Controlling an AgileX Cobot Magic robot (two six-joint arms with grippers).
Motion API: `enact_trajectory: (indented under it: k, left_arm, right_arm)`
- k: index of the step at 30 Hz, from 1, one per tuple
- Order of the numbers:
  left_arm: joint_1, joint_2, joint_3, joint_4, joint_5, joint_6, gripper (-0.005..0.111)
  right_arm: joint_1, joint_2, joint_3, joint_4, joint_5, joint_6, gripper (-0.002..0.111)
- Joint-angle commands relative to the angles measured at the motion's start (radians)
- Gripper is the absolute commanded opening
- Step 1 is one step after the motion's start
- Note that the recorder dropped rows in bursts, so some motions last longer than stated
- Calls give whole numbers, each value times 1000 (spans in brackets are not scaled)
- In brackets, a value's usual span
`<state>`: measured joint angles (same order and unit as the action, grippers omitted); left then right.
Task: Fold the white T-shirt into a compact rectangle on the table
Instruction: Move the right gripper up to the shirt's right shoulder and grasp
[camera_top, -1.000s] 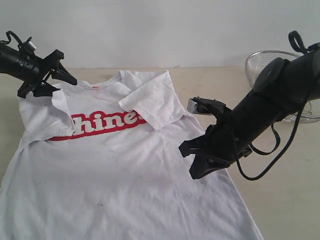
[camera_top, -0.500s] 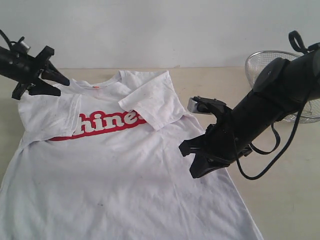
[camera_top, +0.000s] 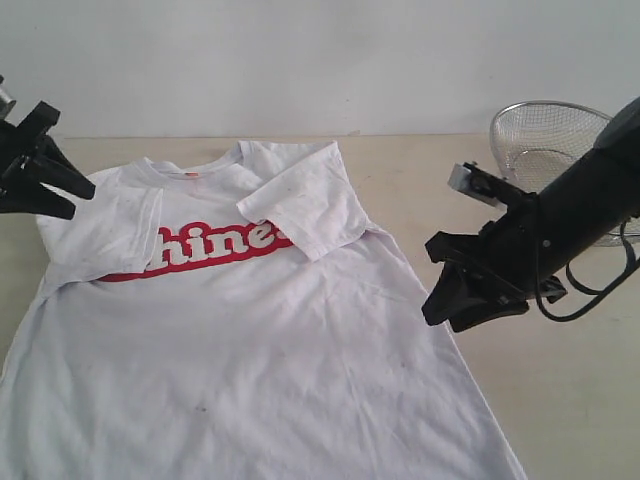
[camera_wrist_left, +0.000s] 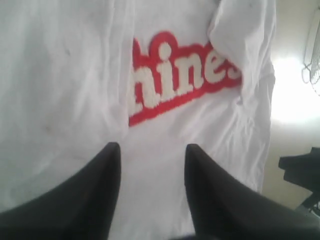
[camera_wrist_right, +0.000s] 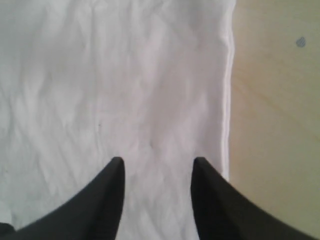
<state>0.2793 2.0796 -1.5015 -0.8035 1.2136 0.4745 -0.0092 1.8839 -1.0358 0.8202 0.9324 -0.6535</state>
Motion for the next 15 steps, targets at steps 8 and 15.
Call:
enact_trajectory:
  k: [8,15]
  left_arm:
    - [2,-437,511,-81,-57,109,39]
    - [2,-721,817,-179,-370,110,39]
  right_arm:
    - [-9,-48,-4,-3,58,-32,46]
    - [-2,-48,-4,24,43,-43,46]
